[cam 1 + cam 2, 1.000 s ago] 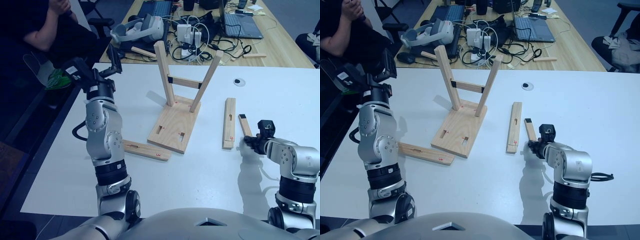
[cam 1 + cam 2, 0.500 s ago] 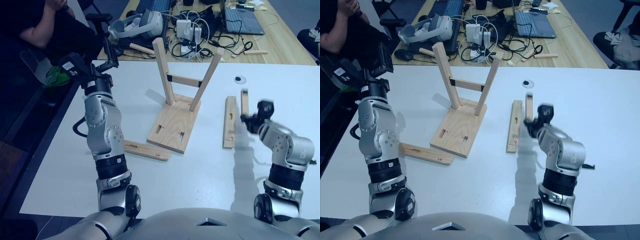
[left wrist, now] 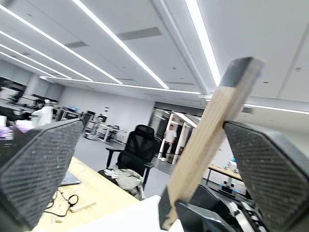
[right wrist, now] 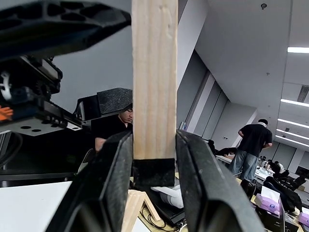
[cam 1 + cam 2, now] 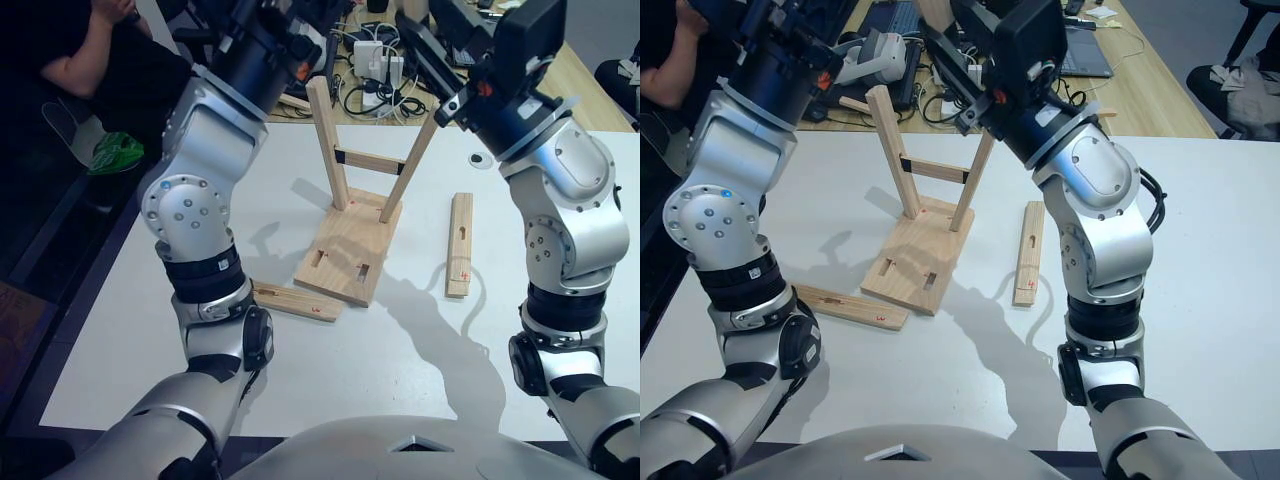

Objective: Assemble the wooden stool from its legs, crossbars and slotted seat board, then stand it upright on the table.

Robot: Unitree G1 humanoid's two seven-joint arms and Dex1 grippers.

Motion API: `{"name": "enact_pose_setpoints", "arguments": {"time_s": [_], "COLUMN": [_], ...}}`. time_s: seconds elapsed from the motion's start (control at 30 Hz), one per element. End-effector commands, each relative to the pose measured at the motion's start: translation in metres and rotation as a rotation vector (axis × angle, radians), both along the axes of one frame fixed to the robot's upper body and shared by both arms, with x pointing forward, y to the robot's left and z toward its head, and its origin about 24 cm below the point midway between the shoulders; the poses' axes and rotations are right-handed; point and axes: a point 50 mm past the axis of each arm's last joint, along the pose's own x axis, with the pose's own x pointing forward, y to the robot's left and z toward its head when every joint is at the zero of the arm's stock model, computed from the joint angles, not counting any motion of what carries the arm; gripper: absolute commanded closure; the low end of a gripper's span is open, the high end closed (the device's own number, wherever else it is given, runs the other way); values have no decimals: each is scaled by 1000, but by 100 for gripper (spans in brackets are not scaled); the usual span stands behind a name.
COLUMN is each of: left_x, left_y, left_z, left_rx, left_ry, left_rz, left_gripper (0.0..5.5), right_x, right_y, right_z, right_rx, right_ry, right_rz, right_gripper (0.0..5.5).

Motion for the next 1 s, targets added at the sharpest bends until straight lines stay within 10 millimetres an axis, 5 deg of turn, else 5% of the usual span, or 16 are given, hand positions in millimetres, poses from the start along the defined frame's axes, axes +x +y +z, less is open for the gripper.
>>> {"name": "enact_pose_setpoints", "arguments": {"time_s": [0.03, 0.43, 0.73, 1.0], "left_x": [-3, -2, -6, -12], "left_y": [0, 2, 2, -5], "left_z": [9, -6, 8, 7], "left_rx": [19, 224, 169, 161], "left_ry": [-32, -166, -204, -179], "left_rz": [-18, 117, 50, -13], "left_gripper": [10, 10, 10, 144], "right_x": [-3, 6, 7, 7], "right_y": [8, 2, 8, 12], "right_z": [-3, -4, -26, -30], "right_rx": [-40, -6, -129, -155], "right_ry": [-8, 21, 37, 17], "right_rz": [48, -34, -35, -28], "right_gripper": [421, 421, 421, 421]}}
